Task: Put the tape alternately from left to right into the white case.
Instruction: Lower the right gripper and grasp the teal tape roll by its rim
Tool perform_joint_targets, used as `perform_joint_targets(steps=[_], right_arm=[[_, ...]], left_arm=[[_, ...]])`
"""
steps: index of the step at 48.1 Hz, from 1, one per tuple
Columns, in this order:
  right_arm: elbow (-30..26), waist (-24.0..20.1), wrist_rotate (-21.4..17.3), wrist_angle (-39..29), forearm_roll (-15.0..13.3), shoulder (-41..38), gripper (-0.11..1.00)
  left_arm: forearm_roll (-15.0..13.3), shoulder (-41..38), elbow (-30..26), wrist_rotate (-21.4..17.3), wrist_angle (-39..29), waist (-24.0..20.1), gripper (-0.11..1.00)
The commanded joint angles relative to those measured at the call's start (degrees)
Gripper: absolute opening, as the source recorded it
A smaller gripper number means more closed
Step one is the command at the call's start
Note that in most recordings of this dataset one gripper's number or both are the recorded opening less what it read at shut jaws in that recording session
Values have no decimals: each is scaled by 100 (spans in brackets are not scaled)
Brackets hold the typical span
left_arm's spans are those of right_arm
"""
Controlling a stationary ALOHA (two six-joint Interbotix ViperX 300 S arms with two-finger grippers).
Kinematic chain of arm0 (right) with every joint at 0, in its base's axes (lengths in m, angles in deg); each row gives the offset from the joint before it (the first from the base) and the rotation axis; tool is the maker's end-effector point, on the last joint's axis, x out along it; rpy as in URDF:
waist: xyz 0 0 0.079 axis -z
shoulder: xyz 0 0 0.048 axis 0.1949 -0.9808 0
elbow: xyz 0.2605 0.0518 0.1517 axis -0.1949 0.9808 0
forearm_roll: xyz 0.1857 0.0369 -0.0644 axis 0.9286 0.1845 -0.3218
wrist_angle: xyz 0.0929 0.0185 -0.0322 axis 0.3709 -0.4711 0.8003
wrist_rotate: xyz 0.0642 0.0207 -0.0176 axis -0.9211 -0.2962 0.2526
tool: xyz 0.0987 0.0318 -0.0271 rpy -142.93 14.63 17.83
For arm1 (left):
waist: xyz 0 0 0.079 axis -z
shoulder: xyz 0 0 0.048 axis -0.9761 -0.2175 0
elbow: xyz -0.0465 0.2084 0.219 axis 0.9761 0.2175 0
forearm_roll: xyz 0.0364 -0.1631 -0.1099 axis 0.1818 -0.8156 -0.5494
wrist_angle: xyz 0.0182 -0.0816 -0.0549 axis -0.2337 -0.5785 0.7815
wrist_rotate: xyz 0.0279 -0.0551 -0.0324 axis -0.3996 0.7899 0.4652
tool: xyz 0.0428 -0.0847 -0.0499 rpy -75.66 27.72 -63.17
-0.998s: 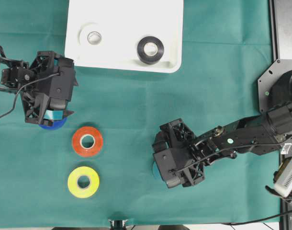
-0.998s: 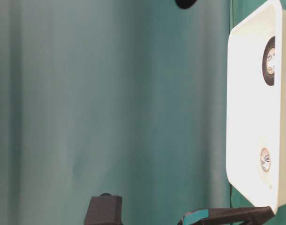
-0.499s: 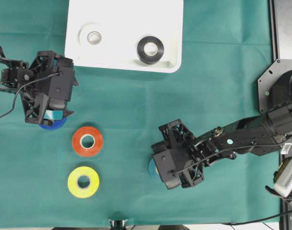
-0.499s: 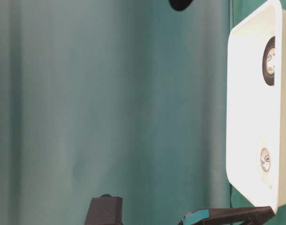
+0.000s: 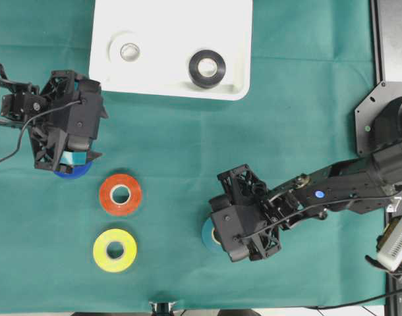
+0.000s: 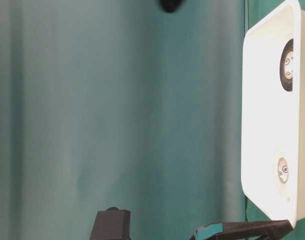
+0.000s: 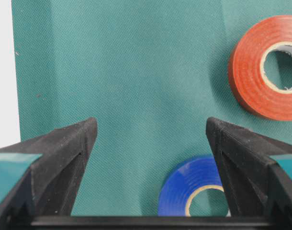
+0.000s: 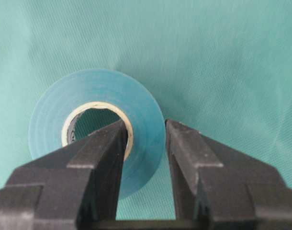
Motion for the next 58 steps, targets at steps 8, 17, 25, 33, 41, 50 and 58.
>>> perform_joint_targets(steps=[8,17,25,33,41,50,58], right_arm=[[-132,-18,-9,18,0,431,0],[-167,-9,0,9,-26,448,0],[-237,123,35,-132,-44,501,0],[-237,431,35,-396,-220,668,0],[-237,817,35,-466,-545,809,0],[-290,1222,35,-466,-905,835,0],[-325,1582,35,-483,-1046,835,0]], left_arm=[[-9,79,-53,9,35,44,96],[-9,88,-53,9,44,53,96],[-18,88,-53,9,35,70,96],[-9,88,-53,9,35,114,96],[-9,70,-53,9,35,132,96],[-9,70,-53,9,44,158,96],[-9,70,-53,9,44,158,96]])
